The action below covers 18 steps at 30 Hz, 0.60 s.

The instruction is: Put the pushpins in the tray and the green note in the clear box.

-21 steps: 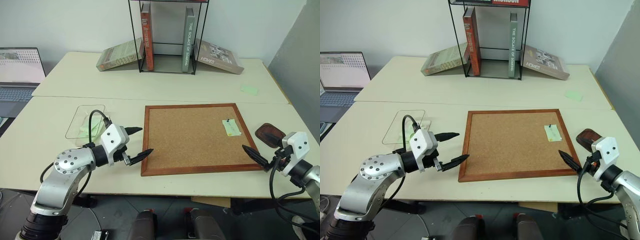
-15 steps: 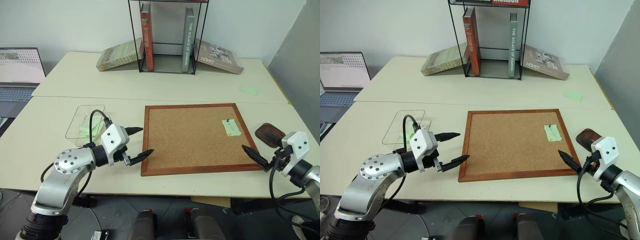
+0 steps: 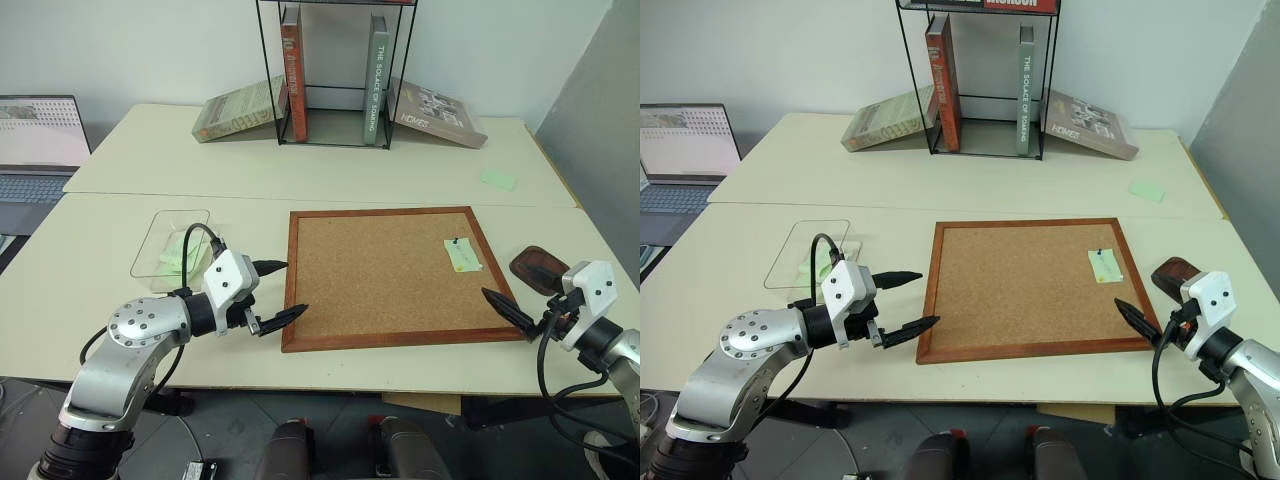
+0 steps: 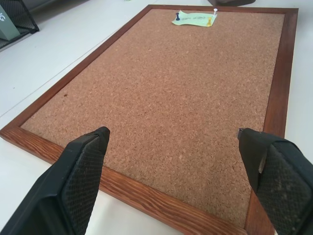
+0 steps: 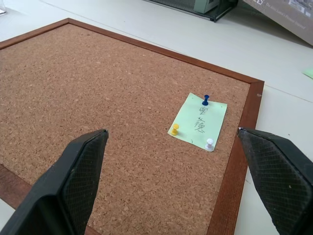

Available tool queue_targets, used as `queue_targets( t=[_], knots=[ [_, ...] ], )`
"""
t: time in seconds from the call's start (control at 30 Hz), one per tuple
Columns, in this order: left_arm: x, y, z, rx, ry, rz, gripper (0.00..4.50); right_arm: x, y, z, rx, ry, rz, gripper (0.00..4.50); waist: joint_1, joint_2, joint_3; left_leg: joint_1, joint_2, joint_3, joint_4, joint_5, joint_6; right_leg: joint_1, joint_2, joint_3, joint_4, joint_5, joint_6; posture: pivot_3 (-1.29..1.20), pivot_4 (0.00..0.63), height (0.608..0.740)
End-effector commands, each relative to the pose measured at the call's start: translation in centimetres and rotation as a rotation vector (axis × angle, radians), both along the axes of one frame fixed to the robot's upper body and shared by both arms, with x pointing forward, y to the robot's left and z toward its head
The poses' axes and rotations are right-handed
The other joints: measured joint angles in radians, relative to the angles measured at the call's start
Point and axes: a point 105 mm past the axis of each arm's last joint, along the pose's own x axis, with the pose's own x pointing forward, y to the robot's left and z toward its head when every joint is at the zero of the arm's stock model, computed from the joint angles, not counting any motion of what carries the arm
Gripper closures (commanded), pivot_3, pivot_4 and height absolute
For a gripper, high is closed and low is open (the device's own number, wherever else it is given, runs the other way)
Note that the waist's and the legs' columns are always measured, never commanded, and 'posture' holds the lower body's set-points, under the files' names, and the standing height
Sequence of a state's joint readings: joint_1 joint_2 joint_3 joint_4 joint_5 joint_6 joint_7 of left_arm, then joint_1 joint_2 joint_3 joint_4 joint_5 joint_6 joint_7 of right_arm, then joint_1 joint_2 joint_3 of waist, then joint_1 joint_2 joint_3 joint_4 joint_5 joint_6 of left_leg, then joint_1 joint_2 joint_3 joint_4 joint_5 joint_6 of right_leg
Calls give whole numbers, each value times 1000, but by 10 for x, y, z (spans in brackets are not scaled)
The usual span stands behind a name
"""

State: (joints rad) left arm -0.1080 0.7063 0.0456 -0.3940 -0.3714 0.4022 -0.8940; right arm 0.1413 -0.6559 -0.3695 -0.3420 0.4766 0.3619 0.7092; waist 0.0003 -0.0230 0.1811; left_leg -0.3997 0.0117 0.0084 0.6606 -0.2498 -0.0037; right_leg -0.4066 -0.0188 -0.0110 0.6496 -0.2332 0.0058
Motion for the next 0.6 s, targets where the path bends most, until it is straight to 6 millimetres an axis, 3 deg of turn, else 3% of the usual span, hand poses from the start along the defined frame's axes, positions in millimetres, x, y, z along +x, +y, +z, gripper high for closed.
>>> queue_targets(
  t=[0.03,0.3,0.43,0.6],
  knots=[
    [-5,-8,12,-1,-32,-64,62,-1,5,9,-3,-30,28,0,0,0,0,0,0,0,0,0,0,0,0,0,0,0,0,0,150,740],
    [-9,-27,9,-23,-5,-127,62,-4,9,6,-34,-18,52,0,0,0,0,0,0,0,0,0,0,0,0,0,0,0,0,0,150,740],
    [-2,-42,10,-30,-15,-152,62,-5,14,8,-11,-16,58,0,0,0,0,0,0,0,0,0,0,0,0,0,0,0,0,0,150,740],
    [11,-64,13,-37,-42,-180,896,-10,22,5,8,1,79,0,1,0,0,0,-1,0,0,0,0,0,1,0,0,1,1,0,150,740]
  ],
)
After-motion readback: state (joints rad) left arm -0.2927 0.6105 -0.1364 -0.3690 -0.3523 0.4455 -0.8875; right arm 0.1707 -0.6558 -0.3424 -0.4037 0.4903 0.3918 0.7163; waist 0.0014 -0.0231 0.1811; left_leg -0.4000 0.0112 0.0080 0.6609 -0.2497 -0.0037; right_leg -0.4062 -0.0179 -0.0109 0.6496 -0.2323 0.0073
